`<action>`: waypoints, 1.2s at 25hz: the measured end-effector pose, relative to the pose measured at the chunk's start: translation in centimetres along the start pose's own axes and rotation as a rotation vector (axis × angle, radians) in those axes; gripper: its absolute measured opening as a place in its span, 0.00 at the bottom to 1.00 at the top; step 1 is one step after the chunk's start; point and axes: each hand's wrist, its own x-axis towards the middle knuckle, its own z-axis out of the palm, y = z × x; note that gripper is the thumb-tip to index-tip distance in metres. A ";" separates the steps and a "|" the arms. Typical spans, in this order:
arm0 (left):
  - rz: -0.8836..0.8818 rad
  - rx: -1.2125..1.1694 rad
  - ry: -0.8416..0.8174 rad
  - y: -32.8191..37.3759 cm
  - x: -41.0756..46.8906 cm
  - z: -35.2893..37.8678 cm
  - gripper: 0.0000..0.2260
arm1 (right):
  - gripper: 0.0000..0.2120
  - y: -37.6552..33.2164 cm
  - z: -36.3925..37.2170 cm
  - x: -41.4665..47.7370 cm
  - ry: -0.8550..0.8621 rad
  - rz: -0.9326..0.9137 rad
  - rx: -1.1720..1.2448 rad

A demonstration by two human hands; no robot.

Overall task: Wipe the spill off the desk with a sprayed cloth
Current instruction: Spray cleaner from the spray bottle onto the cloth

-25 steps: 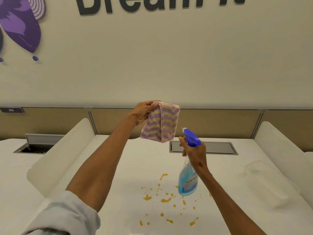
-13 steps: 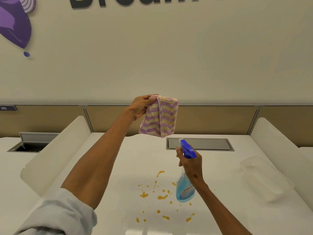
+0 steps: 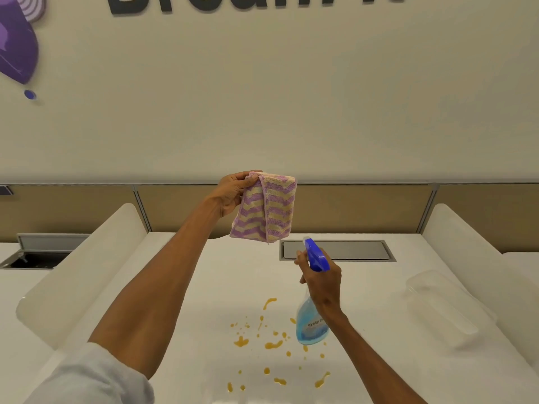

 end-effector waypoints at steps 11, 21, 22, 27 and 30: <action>-0.023 0.008 -0.013 -1.6 0.0 0.3 0.17 | 0.07 -3.1 0.6 0.9 -0.035 -0.118 0.096; -0.035 -0.006 -0.027 -2.4 0.4 1.6 0.16 | 0.05 -1.7 -0.8 0.3 -0.023 -0.021 0.075; -0.034 0.000 -0.023 -2.4 0.5 1.8 0.16 | 0.06 -1.5 -0.7 -0.2 -0.073 -0.038 0.056; -0.035 0.002 -0.027 -2.8 0.8 3.0 0.17 | 0.05 0.2 -1.2 -2.0 -0.151 -0.045 -0.014; -0.043 -0.006 -0.048 -3.3 1.2 3.9 0.17 | 0.06 1.5 -2.3 -2.4 -0.066 0.005 -0.027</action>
